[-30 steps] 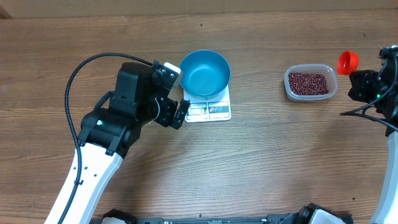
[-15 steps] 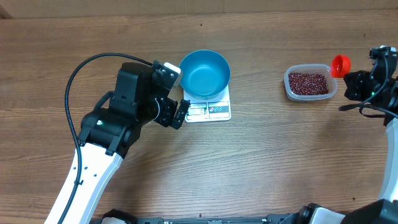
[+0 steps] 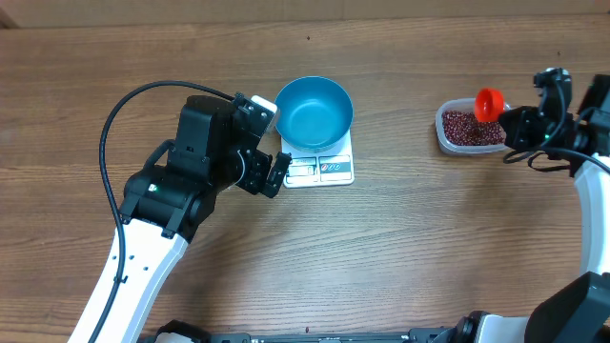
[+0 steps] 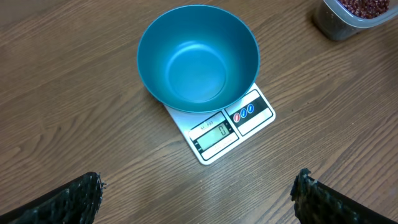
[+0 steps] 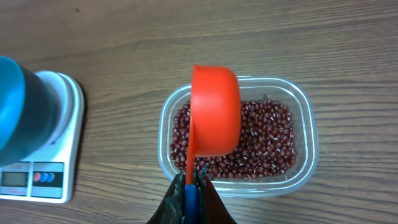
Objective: Scoop item into bowl and weigh 150g on scale
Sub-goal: 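Lower the red scoop into the beans with the right gripper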
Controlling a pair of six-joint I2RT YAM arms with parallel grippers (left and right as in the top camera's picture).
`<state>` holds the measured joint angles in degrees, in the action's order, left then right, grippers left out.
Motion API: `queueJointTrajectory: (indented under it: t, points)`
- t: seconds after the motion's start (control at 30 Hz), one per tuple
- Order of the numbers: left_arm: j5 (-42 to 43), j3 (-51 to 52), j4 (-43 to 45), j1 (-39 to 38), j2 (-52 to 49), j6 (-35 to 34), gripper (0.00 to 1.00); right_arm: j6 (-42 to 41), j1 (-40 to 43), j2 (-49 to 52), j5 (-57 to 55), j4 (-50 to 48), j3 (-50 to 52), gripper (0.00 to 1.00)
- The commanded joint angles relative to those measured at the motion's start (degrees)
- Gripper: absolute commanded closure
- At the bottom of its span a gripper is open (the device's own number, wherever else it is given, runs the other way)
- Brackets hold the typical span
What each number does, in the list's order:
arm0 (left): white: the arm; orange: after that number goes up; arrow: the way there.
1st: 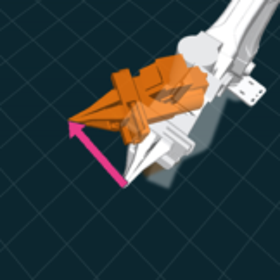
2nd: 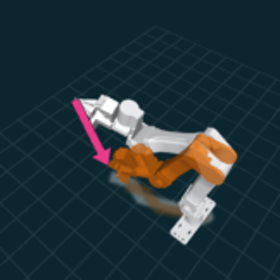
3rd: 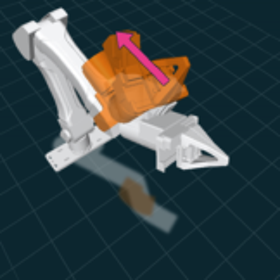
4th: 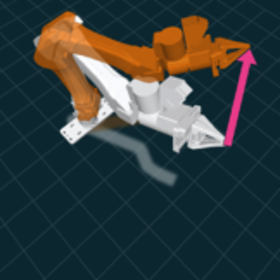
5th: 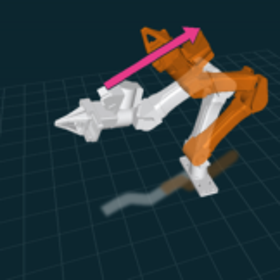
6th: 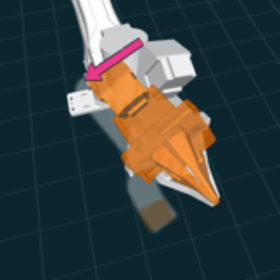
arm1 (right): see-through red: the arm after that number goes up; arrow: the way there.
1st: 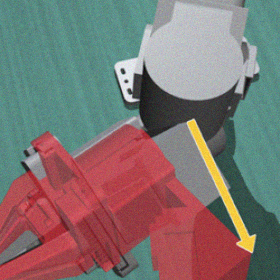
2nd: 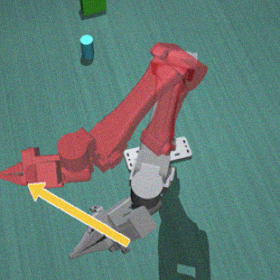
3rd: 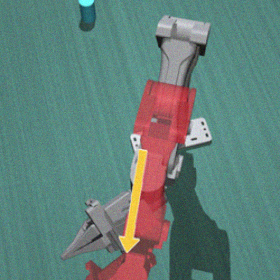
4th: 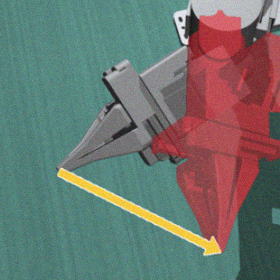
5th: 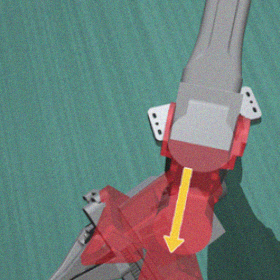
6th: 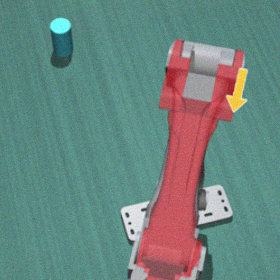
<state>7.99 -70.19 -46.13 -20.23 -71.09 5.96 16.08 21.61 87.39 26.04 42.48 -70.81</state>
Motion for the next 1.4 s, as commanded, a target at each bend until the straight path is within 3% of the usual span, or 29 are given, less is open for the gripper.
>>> queueJointTrajectory:
  t: [0.0, 0.3, 0.7, 1.37]
  points:
    - [0.83, -0.09, 0.02, -0.15, 0.98, -0.37, 0.01, 0.52, -2.01, 1.77, -7.02, -0.39, -1.64, 0.96]
    - [0.83, -0.09, 0.00, -0.15, 0.98, -0.37, 0.00, 1.20, -2.27, 5.07, -15.04, -0.20, -1.62, 0.96]
    - [0.85, -0.09, 0.02, -0.15, 0.98, -0.37, 0.01, 2.21, -2.27, 11.32, -14.78, 0.11, -1.60, 0.96]
    - [0.85, -0.09, 0.02, -0.15, 0.98, -0.37, 0.00, 2.86, -2.27, 13.16, -1.46, 4.72, -1.57, 0.96]
